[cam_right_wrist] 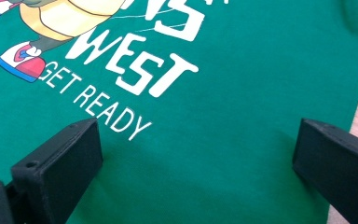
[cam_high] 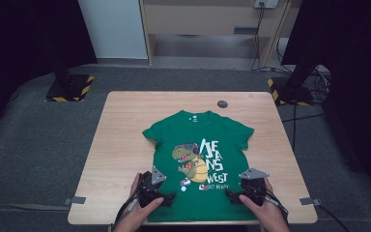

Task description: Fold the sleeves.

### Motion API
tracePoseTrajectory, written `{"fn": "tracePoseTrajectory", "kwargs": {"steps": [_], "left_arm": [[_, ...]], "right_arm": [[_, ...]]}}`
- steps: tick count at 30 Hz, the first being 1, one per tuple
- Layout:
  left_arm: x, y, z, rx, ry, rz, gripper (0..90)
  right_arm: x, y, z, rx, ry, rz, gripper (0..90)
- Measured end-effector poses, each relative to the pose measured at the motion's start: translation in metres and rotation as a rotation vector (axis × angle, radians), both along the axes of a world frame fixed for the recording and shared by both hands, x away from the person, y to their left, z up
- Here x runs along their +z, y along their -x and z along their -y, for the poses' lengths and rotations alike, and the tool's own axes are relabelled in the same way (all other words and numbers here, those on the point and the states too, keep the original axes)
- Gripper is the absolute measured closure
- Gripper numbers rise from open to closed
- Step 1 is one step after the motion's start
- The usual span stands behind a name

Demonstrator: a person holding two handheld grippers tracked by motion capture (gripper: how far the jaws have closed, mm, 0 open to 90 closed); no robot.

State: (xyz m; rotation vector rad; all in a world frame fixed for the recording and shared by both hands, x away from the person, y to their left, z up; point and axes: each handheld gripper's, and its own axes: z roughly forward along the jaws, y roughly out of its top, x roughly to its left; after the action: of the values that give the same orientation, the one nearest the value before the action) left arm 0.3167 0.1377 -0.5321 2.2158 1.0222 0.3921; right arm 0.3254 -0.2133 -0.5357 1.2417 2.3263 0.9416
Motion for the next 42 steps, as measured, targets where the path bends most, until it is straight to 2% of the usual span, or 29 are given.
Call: {"fn": "tracePoseTrajectory", "kwargs": {"steps": [13, 29, 31, 33, 36, 42], "left_arm": [[0.001, 0.010, -0.001, -0.007, -0.012, -0.014, 0.8], [0.003, 0.026, -0.002, -0.008, -0.023, -0.027, 0.9], [0.004, 0.025, -0.002, -0.010, -0.028, -0.029, 1.4], [0.007, 0.024, -0.002, -0.004, -0.008, -0.026, 2.5], [0.010, 0.016, -0.001, 0.006, 0.004, -0.022, 2.5], [0.018, -0.008, 0.004, 0.033, 0.024, -0.005, 2.6]], "right_arm": [[0.000, 0.010, -0.002, 0.002, 0.002, -0.001, 1.4], [0.002, 0.024, -0.006, 0.010, 0.017, -0.025, 0.8], [0.003, 0.024, -0.006, 0.015, 0.020, -0.029, 0.7], [0.005, 0.023, -0.006, 0.030, 0.019, -0.036, 3.4], [0.010, 0.020, -0.007, 0.035, 0.010, -0.015, 1.7], [0.017, -0.003, -0.013, 0.032, 0.025, 0.005, 3.0]]}}
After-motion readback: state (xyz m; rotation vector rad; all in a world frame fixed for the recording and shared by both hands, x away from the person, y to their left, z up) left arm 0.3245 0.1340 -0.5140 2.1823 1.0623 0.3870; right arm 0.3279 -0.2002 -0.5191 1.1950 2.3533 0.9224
